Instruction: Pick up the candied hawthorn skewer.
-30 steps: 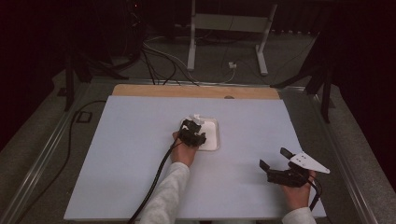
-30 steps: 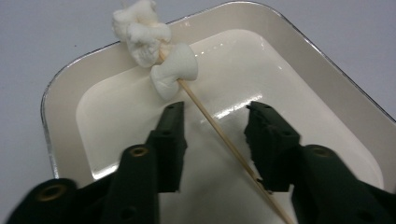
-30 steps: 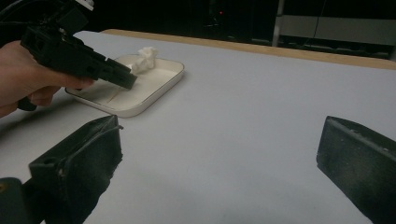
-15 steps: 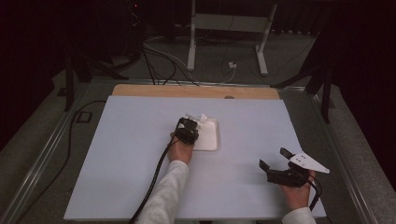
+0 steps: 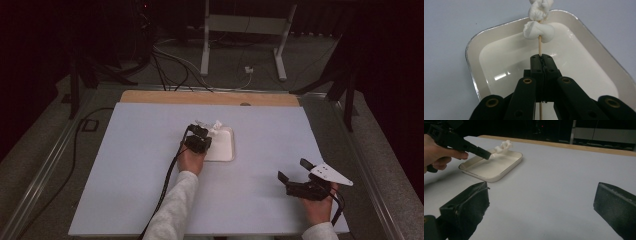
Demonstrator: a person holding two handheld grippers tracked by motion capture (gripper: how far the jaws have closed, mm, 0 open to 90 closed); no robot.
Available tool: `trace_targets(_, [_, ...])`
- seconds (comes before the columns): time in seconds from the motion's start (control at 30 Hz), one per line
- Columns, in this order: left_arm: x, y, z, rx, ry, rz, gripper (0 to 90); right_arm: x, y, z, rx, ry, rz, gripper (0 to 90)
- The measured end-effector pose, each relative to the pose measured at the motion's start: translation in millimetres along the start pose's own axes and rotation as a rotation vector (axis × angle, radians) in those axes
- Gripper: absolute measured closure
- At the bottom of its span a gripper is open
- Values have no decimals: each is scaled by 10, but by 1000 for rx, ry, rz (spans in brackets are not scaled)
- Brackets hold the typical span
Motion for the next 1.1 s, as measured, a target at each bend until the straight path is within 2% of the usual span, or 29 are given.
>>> trace_targets(0.53, [21, 211, 38, -49, -18, -33, 900, -1, 0, -3, 0, 0, 0, 3])
trace_targets(0.9, [39, 399, 9, -77, -52, -43, 900, 3, 4, -7, 1, -4, -1, 3])
trace_targets(1.1, [79, 518, -37, -100, -48, -65, 900, 11, 2, -10, 3, -1, -2, 3])
Point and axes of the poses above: each handheld gripper's, and its own axes: y roughly backward along the jaws, z roughly out of its top, x roughly to its left, the point moved 9 cm from there along -y, roughly forward along the jaws, and after that the axes turned 12 degrees about x, right-handed, at the moved point
